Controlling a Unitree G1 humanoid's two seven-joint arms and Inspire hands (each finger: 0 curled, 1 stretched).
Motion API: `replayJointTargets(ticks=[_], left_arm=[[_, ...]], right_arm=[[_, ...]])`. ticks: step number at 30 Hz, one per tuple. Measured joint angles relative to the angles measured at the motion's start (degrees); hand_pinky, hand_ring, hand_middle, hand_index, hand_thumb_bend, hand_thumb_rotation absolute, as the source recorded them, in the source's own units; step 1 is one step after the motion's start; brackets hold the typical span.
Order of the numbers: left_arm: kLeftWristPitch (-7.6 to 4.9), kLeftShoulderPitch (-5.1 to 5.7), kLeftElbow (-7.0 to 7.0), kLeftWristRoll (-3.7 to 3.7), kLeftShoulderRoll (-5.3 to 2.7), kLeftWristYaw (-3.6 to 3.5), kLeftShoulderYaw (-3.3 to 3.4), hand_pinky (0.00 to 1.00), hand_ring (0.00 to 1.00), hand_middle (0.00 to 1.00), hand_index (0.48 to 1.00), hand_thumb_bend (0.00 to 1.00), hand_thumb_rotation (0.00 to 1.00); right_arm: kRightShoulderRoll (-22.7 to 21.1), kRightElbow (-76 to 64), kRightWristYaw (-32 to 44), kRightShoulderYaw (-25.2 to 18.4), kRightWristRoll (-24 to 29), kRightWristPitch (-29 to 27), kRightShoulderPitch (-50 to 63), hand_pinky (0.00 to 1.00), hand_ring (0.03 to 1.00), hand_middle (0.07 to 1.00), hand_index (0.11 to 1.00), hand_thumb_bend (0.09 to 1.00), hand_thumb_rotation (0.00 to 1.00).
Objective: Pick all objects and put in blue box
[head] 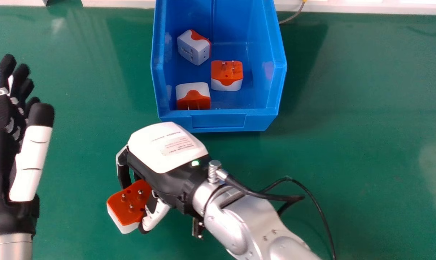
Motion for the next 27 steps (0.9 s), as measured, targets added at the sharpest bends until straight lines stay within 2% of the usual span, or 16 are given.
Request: replayJointTargets(ticks=[3, 9, 11, 13, 18, 21, 26, 27], left_arm=[[-0.14, -0.09, 0.22, -0.03, 0.47, -0.21, 0.27, 0.95, 0.97, 0.98, 0.975, 0.78, 0.85], [-0.43, -0.35, 1.16, -0.18, 0.59, -0.28, 0.59, 0.95, 0.97, 0.98, 0.976, 0.75, 0.85], [-1.19, -0.55, 1.93, -0.55, 0.72, -0.89, 0.75, 0.95, 0.97, 0.98, 0.976, 0.75, 0.85], [-1.45, -0.72, 2.21, -0.7, 0.86, -1.26, 0.9, 0.95, 0.97, 0.98, 0.975, 0.74, 0.85], [-1.52, -1.15, 2.4, -0.7, 0.92, -1.41, 1.02, 0.95, 0.97, 0.99, 0.979, 0.72, 0.85], [-2.0, -1.48, 3.16, -0.7, 0.96, -1.51, 1.05, 0.95, 0.97, 0.99, 0.98, 0.71, 0.85], [-2.06, -1.84, 3.7, -0.67, 1.17, -1.67, 1.14, 0.95, 0.98, 0.99, 0.983, 0.7, 0.85], [-2.06, -1.99, 3.78, -0.67, 1.25, -1.75, 1.18, 0.95, 0.98, 0.99, 0.983, 0.7, 0.85]], right_arm=[[-0.9, -5.1, 1.6, -1.3, 0.9, 0.1, 2.2, 0.21, 0.314, 0.441, 0.52, 0.511, 0.0], [-1.4, -13.4, 4.2, -3.7, 1.4, 0.2, 5.6, 0.21, 0.317, 0.435, 0.527, 0.508, 0.0], [-1.6, -16.0, 5.7, -4.3, 1.4, 0.6, 6.5, 0.21, 0.317, 0.435, 0.527, 0.508, 0.0], [-2.1, -18.4, 7.0, -5.0, 1.4, 0.7, 7.2, 0.21, 0.322, 0.435, 0.529, 0.507, 0.0], [-3.4, -23.0, 10.6, -6.6, 0.7, 1.2, 8.7, 0.22, 0.327, 0.433, 0.535, 0.506, 0.0], [-4.1, -26.6, 12.9, -7.9, -0.1, 1.6, 9.4, 0.22, 0.324, 0.432, 0.536, 0.506, 0.0], [-5.2, -31.1, 13.3, -11.8, -1.0, 1.6, 11.1, 0.22, 0.322, 0.431, 0.538, 0.505, 0.0], [-5.2, -31.8, 13.4, -12.7, -1.0, 1.6, 11.5, 0.2, 0.29, 0.393, 0.526, 0.502, 0.03]])
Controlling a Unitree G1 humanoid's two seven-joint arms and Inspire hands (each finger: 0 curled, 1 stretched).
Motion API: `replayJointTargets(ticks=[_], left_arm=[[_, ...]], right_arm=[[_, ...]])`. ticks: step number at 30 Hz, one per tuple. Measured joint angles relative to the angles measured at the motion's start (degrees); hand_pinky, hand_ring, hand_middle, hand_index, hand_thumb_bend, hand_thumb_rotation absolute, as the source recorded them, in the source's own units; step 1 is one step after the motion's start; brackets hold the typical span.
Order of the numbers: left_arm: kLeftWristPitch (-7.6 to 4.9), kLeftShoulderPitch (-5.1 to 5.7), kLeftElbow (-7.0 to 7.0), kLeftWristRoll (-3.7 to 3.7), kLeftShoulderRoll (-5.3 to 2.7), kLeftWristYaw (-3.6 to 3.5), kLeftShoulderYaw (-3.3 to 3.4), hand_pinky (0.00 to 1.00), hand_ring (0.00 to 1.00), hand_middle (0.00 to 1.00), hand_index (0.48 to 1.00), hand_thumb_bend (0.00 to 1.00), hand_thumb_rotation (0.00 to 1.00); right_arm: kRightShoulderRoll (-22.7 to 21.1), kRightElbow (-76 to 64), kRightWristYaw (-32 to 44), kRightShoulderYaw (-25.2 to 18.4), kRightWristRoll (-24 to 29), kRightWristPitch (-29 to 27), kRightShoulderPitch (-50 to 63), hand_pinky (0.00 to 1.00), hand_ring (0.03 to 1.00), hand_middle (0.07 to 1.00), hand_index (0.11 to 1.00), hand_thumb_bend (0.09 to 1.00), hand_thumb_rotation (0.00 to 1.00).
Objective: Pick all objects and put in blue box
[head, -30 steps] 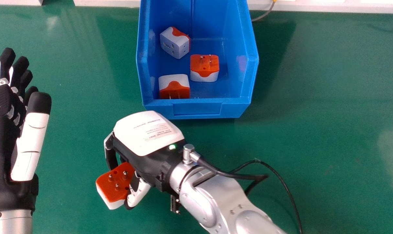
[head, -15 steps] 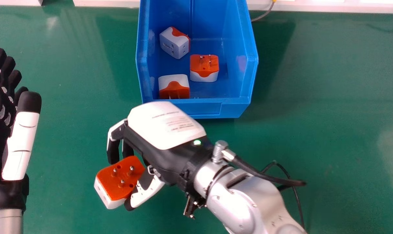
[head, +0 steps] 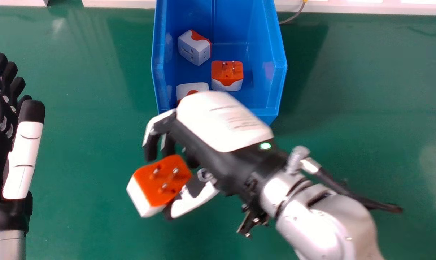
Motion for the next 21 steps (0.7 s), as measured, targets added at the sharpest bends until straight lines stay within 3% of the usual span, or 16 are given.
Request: replayJointTargets(ticks=[3, 8, 21], left_arm=[[-0.01, -0.41, 0.05, 0.0, 0.07, -0.16, 0.14, 0.95, 0.98, 0.99, 0.983, 0.69, 0.85], [-0.02, -0.67, 0.22, -0.04, 0.08, -0.66, 0.35, 0.95, 0.98, 0.99, 0.985, 0.67, 0.85], [-0.05, -0.63, 0.15, -0.02, 0.06, -0.77, 0.33, 0.96, 0.98, 1.0, 0.992, 0.7, 0.85]], right_arm=[[-0.2, -1.5, 0.0, -2.3, 0.1, -0.5, 0.4, 0.16, 0.238, 0.333, 0.506, 0.495, 0.07], [-0.1, -3.0, 0.8, -5.4, -0.1, -0.6, 0.3, 0.14, 0.218, 0.31, 0.495, 0.492, 0.09], [0.3, 0.2, -1.0, -11.9, 0.1, -2.0, -9.6, 0.1, 0.16, 0.246, 0.476, 0.487, 0.13]])
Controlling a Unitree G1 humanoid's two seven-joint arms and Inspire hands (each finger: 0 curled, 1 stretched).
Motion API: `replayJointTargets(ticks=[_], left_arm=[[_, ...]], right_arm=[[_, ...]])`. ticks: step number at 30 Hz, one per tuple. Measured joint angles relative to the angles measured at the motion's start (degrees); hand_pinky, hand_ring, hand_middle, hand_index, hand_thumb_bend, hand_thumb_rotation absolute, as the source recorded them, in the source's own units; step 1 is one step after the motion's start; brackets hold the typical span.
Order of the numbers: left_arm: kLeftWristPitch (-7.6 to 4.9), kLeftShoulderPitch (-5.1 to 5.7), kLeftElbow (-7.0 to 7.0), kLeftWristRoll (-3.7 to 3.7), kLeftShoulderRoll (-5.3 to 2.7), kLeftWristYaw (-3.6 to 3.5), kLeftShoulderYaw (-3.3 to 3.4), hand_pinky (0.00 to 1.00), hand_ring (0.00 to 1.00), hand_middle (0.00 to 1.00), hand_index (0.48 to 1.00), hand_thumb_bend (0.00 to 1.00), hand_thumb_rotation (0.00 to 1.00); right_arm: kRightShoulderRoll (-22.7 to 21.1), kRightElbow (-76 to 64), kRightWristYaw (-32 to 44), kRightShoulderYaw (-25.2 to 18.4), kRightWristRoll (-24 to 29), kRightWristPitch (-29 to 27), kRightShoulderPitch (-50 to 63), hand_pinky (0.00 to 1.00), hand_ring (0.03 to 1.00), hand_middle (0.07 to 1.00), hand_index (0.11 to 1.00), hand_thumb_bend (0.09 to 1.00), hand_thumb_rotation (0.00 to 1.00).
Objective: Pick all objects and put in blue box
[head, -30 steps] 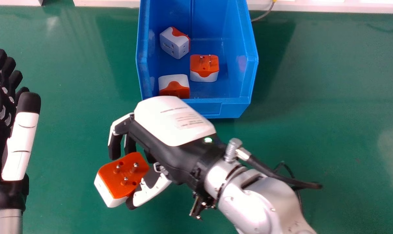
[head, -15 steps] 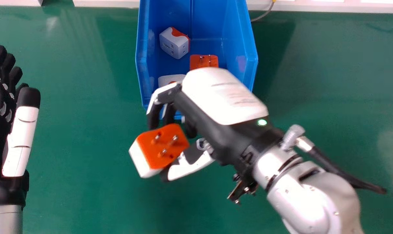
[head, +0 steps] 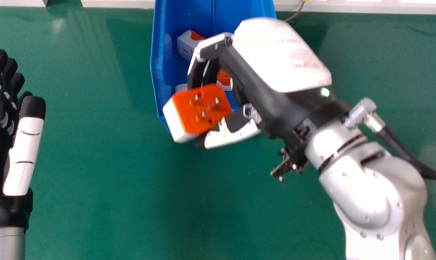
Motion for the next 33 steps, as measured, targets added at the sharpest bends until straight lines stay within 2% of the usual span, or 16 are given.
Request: replayJointTargets(ticks=[14, 18, 20, 31, 33], left_arm=[[-0.34, 0.04, -0.32, 0.31, -0.03, 0.05, -0.21, 0.96, 0.98, 1.0, 0.99, 0.74, 0.86], [-0.62, -0.04, -0.31, 0.31, -0.04, 0.02, -0.53, 0.95, 0.98, 0.99, 0.986, 0.75, 0.86], [-0.69, -0.02, -0.3, 0.54, -0.04, 0.06, -0.55, 0.95, 0.98, 0.99, 0.987, 0.75, 0.86], [-0.83, -0.04, -0.26, 0.49, -0.04, 0.06, -0.52, 0.95, 0.98, 0.99, 0.986, 0.74, 0.85], [-0.92, -0.13, -0.24, 0.48, -0.04, 0.05, -0.52, 0.95, 0.98, 0.99, 0.983, 0.74, 0.86]], right_arm=[[2.0, 11.2, -1.2, -0.6, -3.1, 3.4, -11.8, 0.15, 0.22, 0.314, 0.482, 0.485, 0.14], [3.5, 16.3, -3.7, -0.7, -3.0, 4.4, -14.3, 0.14, 0.213, 0.315, 0.485, 0.485, 0.14], [4.1, 18.7, -4.7, -0.6, -3.1, 5.2, -15.2, 0.14, 0.209, 0.313, 0.485, 0.485, 0.14], [4.1, 33.0, -10.6, 0.0, -2.9, 6.3, -22.1, 0.13, 0.204, 0.326, 0.489, 0.485, 0.14], [4.0, 37.3, -12.2, 0.4, -2.9, 6.3, -24.2, 0.16, 0.238, 0.368, 0.577, 0.426, 0.14]])
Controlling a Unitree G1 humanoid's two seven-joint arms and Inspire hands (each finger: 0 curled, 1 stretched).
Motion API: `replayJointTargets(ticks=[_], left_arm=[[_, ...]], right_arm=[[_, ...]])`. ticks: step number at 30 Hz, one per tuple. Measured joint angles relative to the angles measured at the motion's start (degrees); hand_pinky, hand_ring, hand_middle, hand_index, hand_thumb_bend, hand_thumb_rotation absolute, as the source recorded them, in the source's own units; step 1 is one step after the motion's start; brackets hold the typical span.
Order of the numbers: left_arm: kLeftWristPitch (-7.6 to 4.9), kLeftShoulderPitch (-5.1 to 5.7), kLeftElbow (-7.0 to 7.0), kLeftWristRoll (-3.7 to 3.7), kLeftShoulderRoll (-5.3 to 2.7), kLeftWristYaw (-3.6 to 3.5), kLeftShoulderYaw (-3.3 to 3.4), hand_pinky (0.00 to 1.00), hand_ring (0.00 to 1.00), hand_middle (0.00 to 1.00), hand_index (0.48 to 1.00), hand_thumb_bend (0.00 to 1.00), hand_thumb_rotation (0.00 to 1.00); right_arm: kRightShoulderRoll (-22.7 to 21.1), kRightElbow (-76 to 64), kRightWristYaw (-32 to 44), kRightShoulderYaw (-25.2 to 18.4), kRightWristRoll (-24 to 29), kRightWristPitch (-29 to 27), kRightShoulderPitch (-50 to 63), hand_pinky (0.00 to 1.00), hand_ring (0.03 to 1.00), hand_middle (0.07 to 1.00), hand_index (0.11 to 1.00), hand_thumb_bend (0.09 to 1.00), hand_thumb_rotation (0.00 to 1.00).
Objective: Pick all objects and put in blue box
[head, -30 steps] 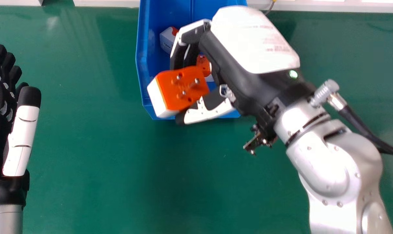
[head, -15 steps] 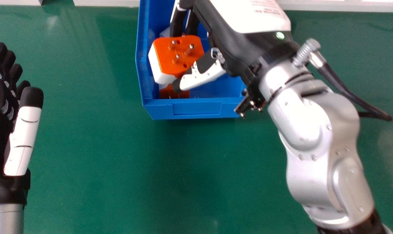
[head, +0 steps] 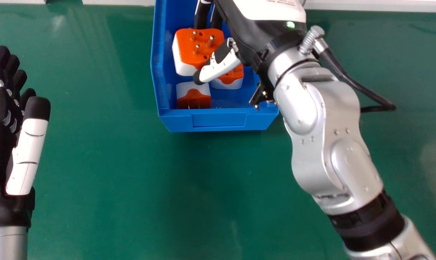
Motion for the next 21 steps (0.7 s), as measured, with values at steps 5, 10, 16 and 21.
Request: replayJointTargets(ticks=[5, 10, 16, 21], left_arm=[[0.39, 0.17, -0.23, -0.39, -0.01, 0.03, 0.02, 0.95, 0.98, 0.99, 0.981, 0.74, 0.85], [0.71, 0.43, -0.4, -0.37, 0.02, 0.05, 0.24, 0.96, 0.98, 0.99, 0.982, 0.71, 0.87], [0.7, 0.81, -0.5, -0.41, 0.06, -0.06, 0.52, 0.96, 0.98, 0.99, 0.982, 0.7, 0.88], [1.14, 1.51, -1.85, -0.2, -0.2, 0.23, 0.47, 0.96, 0.98, 0.99, 0.98, 0.71, 0.87]], right_arm=[[0.4, 11.0, -4.6, 1.3, 0.3, 0.1, -4.3, 0.22, 0.318, 0.442, 0.584, 0.392, 0.12], [1.7, 20.4, -6.4, 2.3, 2.4, 0.9, -8.1, 0.23, 0.337, 0.457, 0.569, 0.447, 0.06], [3.2, 30.5, -8.9, 3.0, 4.5, 2.8, -13.8, 0.22, 0.36, 0.49, 0.547, 0.474, 0.03], [4.8, 37.6, -14.3, 3.8, 7.0, 2.5, -15.8, 0.21, 0.37, 0.501, 0.526, 0.487, 0.02]])
